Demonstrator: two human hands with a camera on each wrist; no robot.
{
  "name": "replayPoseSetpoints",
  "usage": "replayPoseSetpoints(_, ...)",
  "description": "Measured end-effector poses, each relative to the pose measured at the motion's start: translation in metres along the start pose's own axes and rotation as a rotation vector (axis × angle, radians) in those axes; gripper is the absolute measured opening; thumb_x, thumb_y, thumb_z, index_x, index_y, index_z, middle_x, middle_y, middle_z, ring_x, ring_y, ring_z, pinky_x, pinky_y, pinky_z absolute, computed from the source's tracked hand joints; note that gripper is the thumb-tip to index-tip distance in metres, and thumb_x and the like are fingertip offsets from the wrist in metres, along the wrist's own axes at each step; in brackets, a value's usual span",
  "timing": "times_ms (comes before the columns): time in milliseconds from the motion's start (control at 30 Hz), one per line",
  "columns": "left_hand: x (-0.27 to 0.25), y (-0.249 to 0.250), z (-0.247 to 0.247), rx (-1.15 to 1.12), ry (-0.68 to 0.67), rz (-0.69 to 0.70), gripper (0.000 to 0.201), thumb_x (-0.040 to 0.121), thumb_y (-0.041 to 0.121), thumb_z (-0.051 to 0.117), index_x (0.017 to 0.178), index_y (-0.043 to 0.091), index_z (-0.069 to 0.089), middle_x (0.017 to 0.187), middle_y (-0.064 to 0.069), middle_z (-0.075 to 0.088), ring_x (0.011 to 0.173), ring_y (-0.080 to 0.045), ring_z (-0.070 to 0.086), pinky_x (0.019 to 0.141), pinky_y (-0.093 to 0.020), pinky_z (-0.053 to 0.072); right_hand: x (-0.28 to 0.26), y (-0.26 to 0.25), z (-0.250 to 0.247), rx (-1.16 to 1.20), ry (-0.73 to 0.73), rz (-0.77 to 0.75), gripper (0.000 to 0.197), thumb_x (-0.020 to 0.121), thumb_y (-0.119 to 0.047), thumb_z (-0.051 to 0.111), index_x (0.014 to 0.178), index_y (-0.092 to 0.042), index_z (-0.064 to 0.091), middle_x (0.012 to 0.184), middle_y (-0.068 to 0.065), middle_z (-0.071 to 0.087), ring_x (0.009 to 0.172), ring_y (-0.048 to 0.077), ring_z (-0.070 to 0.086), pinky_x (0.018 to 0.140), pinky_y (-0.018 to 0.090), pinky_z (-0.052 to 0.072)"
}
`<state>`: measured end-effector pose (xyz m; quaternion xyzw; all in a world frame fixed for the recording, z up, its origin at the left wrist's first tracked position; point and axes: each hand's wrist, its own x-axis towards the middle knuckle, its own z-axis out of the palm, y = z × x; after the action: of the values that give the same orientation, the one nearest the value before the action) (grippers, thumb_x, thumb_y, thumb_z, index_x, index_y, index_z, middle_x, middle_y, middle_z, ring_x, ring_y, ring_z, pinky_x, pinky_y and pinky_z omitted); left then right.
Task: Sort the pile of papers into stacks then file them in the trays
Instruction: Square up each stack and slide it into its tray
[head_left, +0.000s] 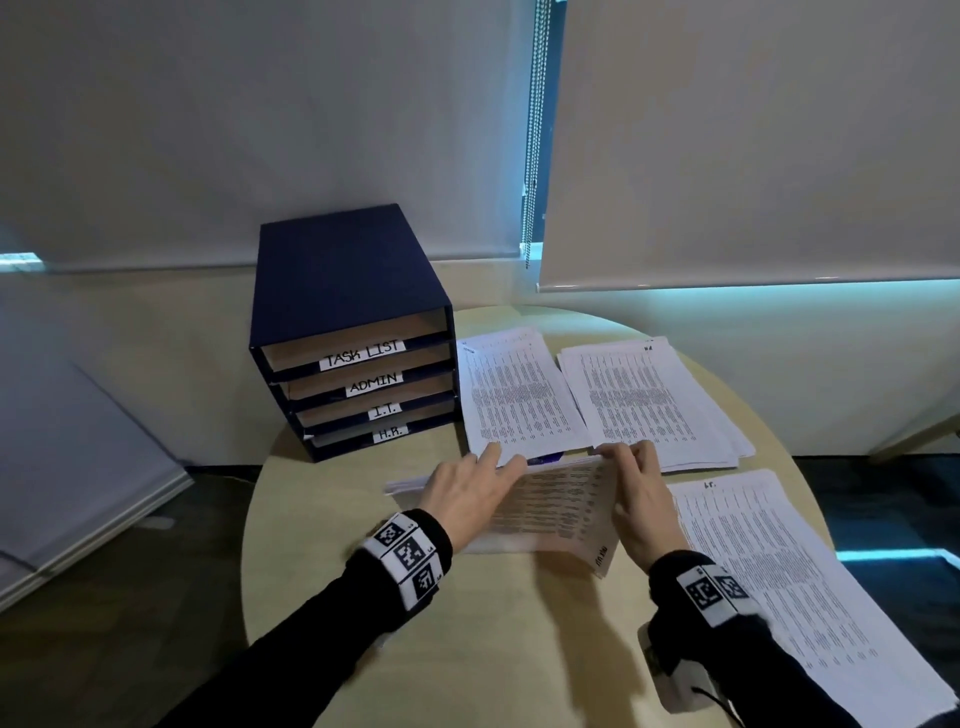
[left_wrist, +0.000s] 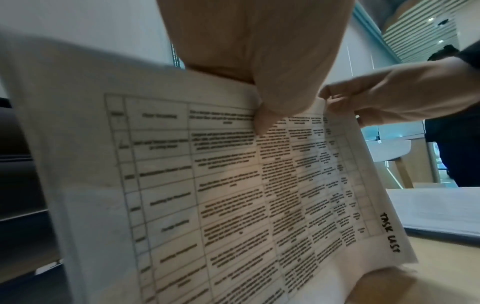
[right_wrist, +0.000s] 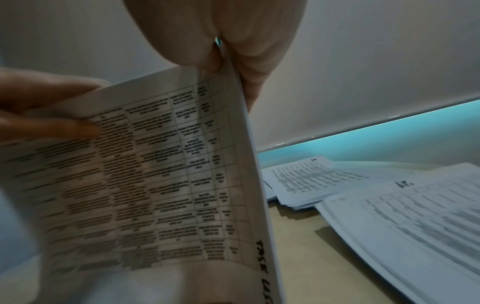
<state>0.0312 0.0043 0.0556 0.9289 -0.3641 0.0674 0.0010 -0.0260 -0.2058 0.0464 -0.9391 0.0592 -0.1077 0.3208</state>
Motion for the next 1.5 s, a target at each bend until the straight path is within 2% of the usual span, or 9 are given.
replayPoseSetpoints(233,-0.032,-0.051,-0.017,-0.423,0.096,-0.449,0.035,0.1,0.01,0.041,0.133,0.021,0.035,0.104,0.003,0.056,0.063,-0.01,0.051,0.055,-0.021,0.044,0.026,-0.028,0.024,0.343,0.276,0.127,0.07,0.095,-0.034,0.05,0.151,-0.026,0.01,0.144,0.007,0.021,0.133,0.014,0.024,0.111,0.03,0.021)
replayPoseSetpoints(367,-0.053,-0.087,-0.006,-1.216,0.191,-0.784,0.046,0.101,0.019,0.043,0.146,0.022,0.031,0.131,0.002,0.056,0.118,-0.023,0.056,0.103,-0.043,0.045,0.025,-0.057,0.03,0.572,-0.145,0.357,0.087,0.087,-0.054,0.052,0.152,-0.028,0.001,0.154,0.007,0.022,0.135,0.024,0.034,0.108,0.038,0.027)
replayPoseSetpoints(467,-0.061,-0.096,0.004,-1.403,0.315,-0.929,0.052,0.1,0.015,0.047,0.148,0.018,0.028,0.148,-0.003,0.042,0.134,-0.02,0.041,0.114,-0.046,0.03,0.031,-0.076,0.035,0.691,-0.43,0.412,0.068,0.094,-0.035,0.056,0.149,-0.016,0.022,0.124,0.004,0.052,0.117,0.024,0.051,0.094,0.033,0.04)
replayPoseSetpoints(533,-0.066,-0.098,0.012,-1.485,0.379,-0.995,0.053,0.1,0.012,0.047,0.149,0.017,0.027,0.148,-0.004,0.041,0.134,-0.021,0.04,0.114,-0.045,0.029,0.038,-0.082,0.04,0.708,-0.452,0.416,0.045,0.095,-0.011,0.05,0.137,-0.001,0.036,0.092,0.017,0.058,0.086,0.031,0.057,0.064,0.028,0.04)
replayPoseSetpoints(633,-0.073,-0.096,0.022,-1.589,0.416,-1.063,0.051,0.1,0.012,0.047,0.148,0.019,0.029,0.147,-0.003,0.042,0.132,-0.022,0.042,0.114,-0.046,0.03,0.05,-0.086,0.048,0.647,-0.488,0.378,0.025,0.091,0.003,0.04,0.114,0.0,0.047,0.074,0.018,0.047,0.061,0.025,0.046,0.056,0.028,0.031)
replayPoseSetpoints(800,-0.071,-0.097,0.032,-1.663,0.449,-1.158,0.047,0.1,0.01,0.048,0.145,0.014,0.032,0.139,-0.006,0.047,0.124,-0.024,0.048,0.106,-0.043,0.037,0.071,-0.079,0.063,0.605,-0.559,0.357,0.03,0.093,-0.003,0.049,0.114,-0.023,0.043,0.108,0.006,0.056,0.084,0.016,0.056,0.072,0.026,0.046)
replayPoseSetpoints(1067,-0.057,-0.11,0.025,-1.617,0.383,-1.204,0.035,0.099,0.008,0.048,0.133,0.012,0.045,0.127,-0.014,0.058,0.112,-0.032,0.058,0.097,-0.049,0.046,0.075,-0.069,0.055,0.865,-0.569,0.426,0.031,0.093,0.004,0.046,0.123,-0.003,0.049,0.108,0.012,0.065,0.091,0.027,0.062,0.081,0.035,0.051)
replayPoseSetpoints(1267,-0.047,-0.139,-0.03,-1.627,0.37,-1.143,0.027,0.101,0.004,0.04,0.127,0.009,0.047,0.106,-0.012,0.063,0.088,-0.025,0.062,0.069,-0.035,0.05,0.081,-0.087,0.04,0.979,-0.747,0.329,0.035,0.094,-0.007,0.049,0.128,-0.012,0.042,0.1,0.018,0.064,0.048,0.025,0.055,0.037,0.024,0.036)
replayPoseSetpoints(1500,-0.076,-0.11,-0.057,-2.18,0.672,-0.962,0.066,0.091,0.064,0.036,0.125,0.012,0.058,0.113,-0.014,0.069,0.091,-0.028,0.071,0.065,-0.038,0.06,0.105,-0.117,0.058,1.173,-0.645,0.524,0.02,0.097,0.002,0.037,0.113,-0.007,0.044,0.083,0.012,0.052,0.037,0.011,0.04,0.033,0.017,0.028)
